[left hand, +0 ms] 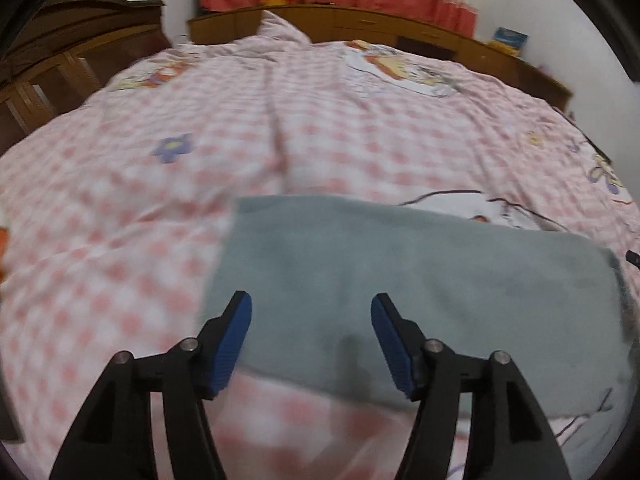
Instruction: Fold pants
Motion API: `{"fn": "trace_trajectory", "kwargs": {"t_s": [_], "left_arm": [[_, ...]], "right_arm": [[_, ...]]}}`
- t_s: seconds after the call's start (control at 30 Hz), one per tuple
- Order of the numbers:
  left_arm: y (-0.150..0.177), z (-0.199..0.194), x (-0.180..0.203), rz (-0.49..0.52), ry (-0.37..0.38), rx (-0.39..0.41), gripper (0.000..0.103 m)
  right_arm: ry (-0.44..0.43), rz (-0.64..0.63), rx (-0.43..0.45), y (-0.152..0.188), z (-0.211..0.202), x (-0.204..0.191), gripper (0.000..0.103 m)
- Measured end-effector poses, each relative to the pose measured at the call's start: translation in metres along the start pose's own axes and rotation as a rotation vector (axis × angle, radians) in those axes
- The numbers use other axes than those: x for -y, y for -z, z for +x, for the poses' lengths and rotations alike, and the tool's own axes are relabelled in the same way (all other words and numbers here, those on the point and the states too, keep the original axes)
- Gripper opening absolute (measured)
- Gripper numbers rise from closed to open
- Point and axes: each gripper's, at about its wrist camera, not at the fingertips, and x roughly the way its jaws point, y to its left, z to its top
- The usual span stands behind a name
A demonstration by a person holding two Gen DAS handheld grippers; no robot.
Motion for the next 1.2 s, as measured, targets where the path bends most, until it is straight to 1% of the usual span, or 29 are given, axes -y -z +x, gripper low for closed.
{"fn": "trace_trajectory", "kwargs": {"t_s": [0.03, 0.07, 0.13, 0.17, 0.2, 0.23, 0.3, 0.33, 0.4, 0.47, 0.53, 0.6, 0.7, 0.83, 0.9, 1.0, 1.13, 1.2], "left_arm": [[-0.002, 0.006, 0.007, 0.005, 0.005, -0.008, 0.066], [-0.002, 0.013, 0.013, 0.016, 0.005, -0.02, 0.066], [-0.004, 0.028, 0.021, 0.035, -0.008, -0.052, 0.066], [-0.002, 0.035, 0.023, 0.04, -0.018, -0.071, 0.066], [0.0, 0.043, 0.022, 0.036, -0.023, -0.094, 0.067], [0.001, 0.048, 0.02, 0.022, -0.02, -0.109, 0.071], [0.001, 0.053, 0.012, -0.016, -0.016, -0.119, 0.074], [0.001, 0.053, 0.009, -0.03, -0.017, -0.121, 0.074], [0.0, 0.055, 0.005, -0.051, -0.033, -0.116, 0.074], [-0.001, 0.053, 0.003, -0.07, -0.035, -0.113, 0.074], [0.0, 0.043, 0.006, -0.061, -0.059, -0.107, 0.074], [0.003, 0.028, 0.01, -0.042, -0.058, -0.094, 0.074], [0.01, 0.002, 0.017, -0.014, -0.046, -0.071, 0.074], [0.022, -0.035, 0.028, 0.017, -0.031, -0.032, 0.075], [0.03, -0.052, 0.032, 0.011, -0.018, -0.015, 0.076], [0.043, -0.069, 0.042, -0.006, 0.006, -0.017, 0.076], [0.067, -0.097, 0.066, 0.024, 0.041, 0.01, 0.076], [0.08, -0.107, 0.077, 0.043, 0.059, 0.017, 0.077]], "right_arm": [[-0.03, 0.013, -0.002, 0.0, -0.002, 0.002, 0.037], [-0.099, 0.026, -0.013, 0.001, -0.004, 0.003, 0.037], [-0.197, 0.032, -0.043, 0.003, 0.0, -0.001, 0.037], [-0.223, 0.027, -0.06, 0.005, 0.006, -0.006, 0.037], [-0.226, 0.019, -0.076, 0.007, 0.012, -0.01, 0.037], [-0.217, 0.01, -0.093, 0.011, 0.019, -0.015, 0.037], [-0.184, -0.019, -0.129, 0.021, 0.04, -0.023, 0.037], [-0.161, -0.04, -0.132, 0.024, 0.049, -0.026, 0.037], [-0.144, -0.062, -0.094, 0.027, 0.059, -0.028, 0.037], [-0.141, -0.018, -0.088, 0.024, 0.061, -0.025, 0.037], [-0.136, 0.002, -0.085, 0.021, 0.058, -0.025, 0.037], [-0.131, -0.008, -0.083, 0.021, 0.049, -0.026, 0.037], [-0.133, 0.002, -0.062, 0.027, 0.023, -0.02, 0.037], [-0.179, 0.025, -0.032, 0.039, -0.015, -0.012, 0.037], [-0.205, 0.015, -0.002, 0.049, -0.037, -0.009, 0.039], [-0.207, 0.008, 0.008, 0.065, -0.06, -0.004, 0.043], [-0.226, 0.025, 0.006, 0.087, -0.087, 0.004, 0.043], [-0.257, 0.044, 0.017, 0.101, -0.102, 0.008, 0.043]]}}
